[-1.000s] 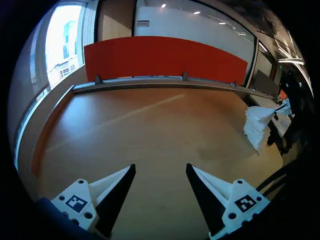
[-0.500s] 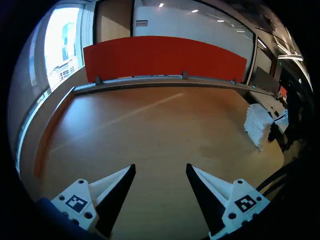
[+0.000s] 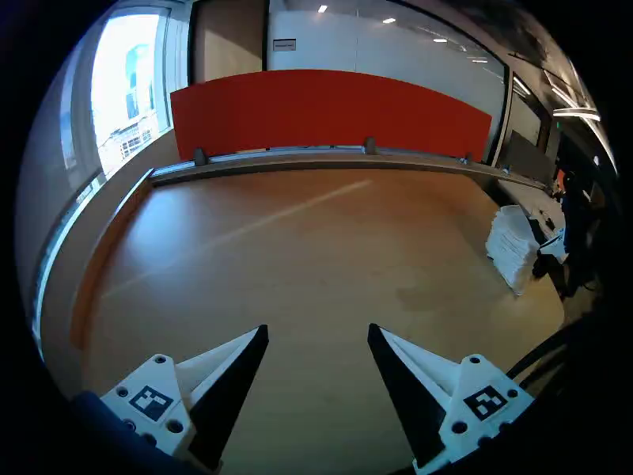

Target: Fold towel

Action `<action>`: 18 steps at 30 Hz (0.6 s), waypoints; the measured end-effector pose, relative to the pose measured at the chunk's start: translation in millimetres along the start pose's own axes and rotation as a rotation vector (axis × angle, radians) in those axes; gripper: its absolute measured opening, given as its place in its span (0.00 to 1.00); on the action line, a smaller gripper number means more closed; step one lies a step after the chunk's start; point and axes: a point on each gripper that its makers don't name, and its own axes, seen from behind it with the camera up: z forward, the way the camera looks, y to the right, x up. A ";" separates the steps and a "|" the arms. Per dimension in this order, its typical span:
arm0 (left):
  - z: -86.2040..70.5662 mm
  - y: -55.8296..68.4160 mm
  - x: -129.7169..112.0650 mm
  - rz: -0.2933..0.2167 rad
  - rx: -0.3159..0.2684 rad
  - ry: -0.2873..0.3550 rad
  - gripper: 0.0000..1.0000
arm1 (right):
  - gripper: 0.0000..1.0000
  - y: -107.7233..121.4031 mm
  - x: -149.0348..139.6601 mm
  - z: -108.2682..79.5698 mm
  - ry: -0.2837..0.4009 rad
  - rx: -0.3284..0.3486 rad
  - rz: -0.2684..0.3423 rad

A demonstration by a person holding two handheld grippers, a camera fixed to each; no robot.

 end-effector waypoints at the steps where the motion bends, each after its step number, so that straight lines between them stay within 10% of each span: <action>1: -0.5 0.1 -0.7 -0.001 0.000 0.000 0.94 | 0.05 -0.2 -0.2 1.3 -0.001 -0.001 0.003; 9: -2.9 -2.3 -4.0 -0.007 0.006 -0.003 0.94 | 0.11 -1.6 0.9 4.7 0.005 -0.008 0.027; 18: -3.7 -8.3 -2.8 -0.014 0.011 0.003 0.94 | 0.61 -8.7 3.4 -13.5 0.051 -0.007 0.005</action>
